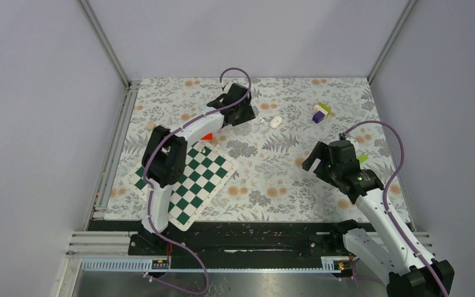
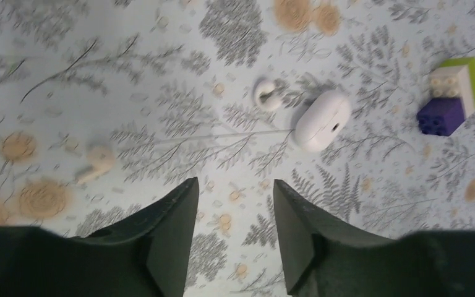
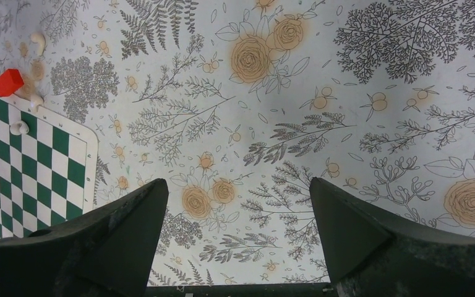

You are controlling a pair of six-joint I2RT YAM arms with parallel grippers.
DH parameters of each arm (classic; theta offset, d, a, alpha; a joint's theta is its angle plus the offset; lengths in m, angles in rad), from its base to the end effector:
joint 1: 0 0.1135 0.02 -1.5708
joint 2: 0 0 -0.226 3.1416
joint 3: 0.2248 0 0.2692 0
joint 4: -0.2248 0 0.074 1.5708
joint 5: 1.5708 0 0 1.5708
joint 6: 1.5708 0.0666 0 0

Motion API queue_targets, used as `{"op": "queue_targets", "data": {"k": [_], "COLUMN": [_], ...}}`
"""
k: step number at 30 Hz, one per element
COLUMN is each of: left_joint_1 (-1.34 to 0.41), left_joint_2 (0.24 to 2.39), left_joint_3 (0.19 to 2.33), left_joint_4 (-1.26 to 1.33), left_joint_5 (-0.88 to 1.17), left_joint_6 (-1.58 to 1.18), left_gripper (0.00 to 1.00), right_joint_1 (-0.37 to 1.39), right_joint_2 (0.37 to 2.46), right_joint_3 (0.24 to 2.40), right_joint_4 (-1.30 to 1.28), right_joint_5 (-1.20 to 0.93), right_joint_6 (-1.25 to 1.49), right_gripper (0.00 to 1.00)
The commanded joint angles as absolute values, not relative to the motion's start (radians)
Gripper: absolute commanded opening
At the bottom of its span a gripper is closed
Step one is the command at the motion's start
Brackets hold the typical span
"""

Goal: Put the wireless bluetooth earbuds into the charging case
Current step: Pick up the charging case from the center of the board.

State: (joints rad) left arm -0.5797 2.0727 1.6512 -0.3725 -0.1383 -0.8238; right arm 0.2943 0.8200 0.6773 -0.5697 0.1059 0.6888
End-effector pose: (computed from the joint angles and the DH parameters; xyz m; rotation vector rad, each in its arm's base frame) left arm 0.4157 -0.2612 0.1592 -0.3620 2.3888 -0.5102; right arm 0.2319 0.0629 0.2092 0.5074 2.2531 0.3908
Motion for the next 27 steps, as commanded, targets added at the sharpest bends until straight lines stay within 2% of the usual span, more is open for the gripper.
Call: {"op": "queue_targets", "data": {"k": [1, 4, 9, 16, 23, 27], "left_joint_1": [-0.596, -0.598, -0.601, -0.606, -0.579, -0.577], "left_joint_2": [2.205, 2.297, 2.36, 2.452, 2.493, 2.493], "left_joint_3": [1.869, 2.016, 2.138, 2.335, 2.331, 2.283], "left_joint_4": [-0.426, -0.496, -0.569, -0.688, -0.615, -0.554], "left_joint_5": [-0.163, -0.144, -0.025, -0.013, 0.031, -0.037], "left_joint_6": [-0.708, -0.594, -0.354, -0.173, -0.567, -0.729], "left_gripper": [0.53, 0.61, 0.63, 0.71, 0.66, 0.62], "right_joint_1": [0.292, 0.292, 0.292, 0.293, 0.292, 0.293], "right_joint_2": [0.828, 0.807, 0.784, 0.836, 0.827, 0.823], "right_joint_3": [0.706, 0.711, 0.694, 0.708, 0.706, 0.709], "right_joint_4": [-0.552, -0.573, -0.567, -0.553, -0.551, -0.561], "right_joint_5": [0.083, 0.094, 0.101, 0.067, 0.072, 0.071], "right_joint_6": [0.705, 0.706, 0.713, 0.722, 0.722, 0.72], "right_gripper": [0.93, 0.93, 0.92, 0.92, 0.92, 0.92]}}
